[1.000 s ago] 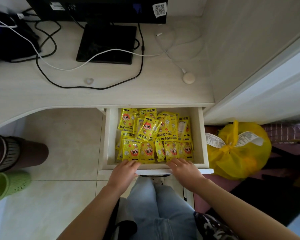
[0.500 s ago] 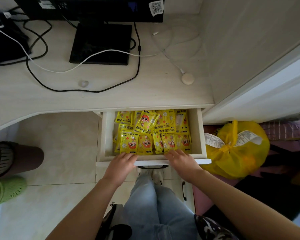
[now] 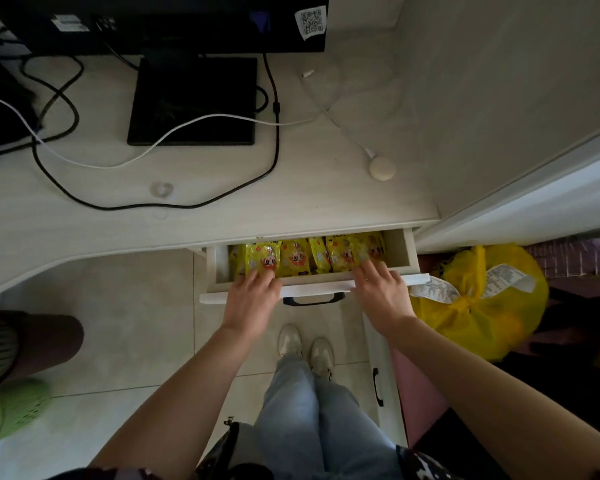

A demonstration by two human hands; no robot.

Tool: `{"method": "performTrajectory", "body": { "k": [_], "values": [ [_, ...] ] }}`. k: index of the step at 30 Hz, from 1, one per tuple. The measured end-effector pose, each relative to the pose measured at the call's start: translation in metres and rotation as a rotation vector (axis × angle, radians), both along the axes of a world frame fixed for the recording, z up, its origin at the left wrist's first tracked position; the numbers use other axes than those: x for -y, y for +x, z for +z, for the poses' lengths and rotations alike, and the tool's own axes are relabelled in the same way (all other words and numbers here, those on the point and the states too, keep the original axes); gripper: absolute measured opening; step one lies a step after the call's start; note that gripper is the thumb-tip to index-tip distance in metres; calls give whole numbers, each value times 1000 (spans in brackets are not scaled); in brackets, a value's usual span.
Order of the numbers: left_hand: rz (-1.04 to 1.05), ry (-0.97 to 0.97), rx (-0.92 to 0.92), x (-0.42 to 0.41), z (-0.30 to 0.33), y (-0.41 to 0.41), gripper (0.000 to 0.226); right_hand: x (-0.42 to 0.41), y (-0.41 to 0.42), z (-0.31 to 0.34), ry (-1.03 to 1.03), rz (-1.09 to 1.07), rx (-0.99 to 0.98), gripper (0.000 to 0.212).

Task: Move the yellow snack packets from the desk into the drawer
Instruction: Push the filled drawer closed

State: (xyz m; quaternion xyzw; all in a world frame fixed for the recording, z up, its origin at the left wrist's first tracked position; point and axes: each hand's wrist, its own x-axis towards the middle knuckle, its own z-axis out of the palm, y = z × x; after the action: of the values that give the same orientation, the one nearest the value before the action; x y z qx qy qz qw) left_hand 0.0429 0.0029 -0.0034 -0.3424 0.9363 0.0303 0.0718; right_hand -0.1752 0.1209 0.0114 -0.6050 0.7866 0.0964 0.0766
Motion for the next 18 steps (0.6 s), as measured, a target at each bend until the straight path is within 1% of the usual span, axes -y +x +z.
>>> {"method": "performTrajectory", "body": {
  "k": [2,4,5,6,7,8,9,10,11,12,13,15,17,18],
  "values": [
    [86,-18,-52,6,4,-6,40,9,-5,-3,-32,-78,-32,46],
    [220,2,-91,8,11,-11,39,19,-5,7,-18,-192,11,41],
    [322,36,-114,8,19,-14,37,23,-4,13,15,-276,45,37],
    [438,83,-127,7,20,-14,33,26,-4,14,91,-388,81,38],
    [572,161,-95,7,20,-13,31,29,-3,15,169,-515,133,41],
    [719,268,-47,6,18,-12,37,32,-3,14,228,-662,242,44],
    [879,428,-54,3,14,-11,45,33,-4,10,253,-828,429,43],
    [1047,644,-165,2,11,-11,49,34,-4,6,226,-1001,668,38],
    [1215,883,-364,3,8,-12,47,36,-5,2,179,-1165,890,29],
    [1368,1084,-565,4,5,-13,42,40,-5,0,135,-1308,1065,21],
    [1481,1226,-726,6,5,-15,37,44,-6,0,108,-1394,1185,15],
    [1619,1402,-932,12,6,-20,28,51,-6,-1,68,-1492,1300,11],
    [1690,1492,-1062,18,6,-24,26,54,-9,-5,41,-1563,1317,10],
    [1713,1517,-1091,23,6,-26,25,57,-11,-6,39,-1567,1334,11]
  ]
}}
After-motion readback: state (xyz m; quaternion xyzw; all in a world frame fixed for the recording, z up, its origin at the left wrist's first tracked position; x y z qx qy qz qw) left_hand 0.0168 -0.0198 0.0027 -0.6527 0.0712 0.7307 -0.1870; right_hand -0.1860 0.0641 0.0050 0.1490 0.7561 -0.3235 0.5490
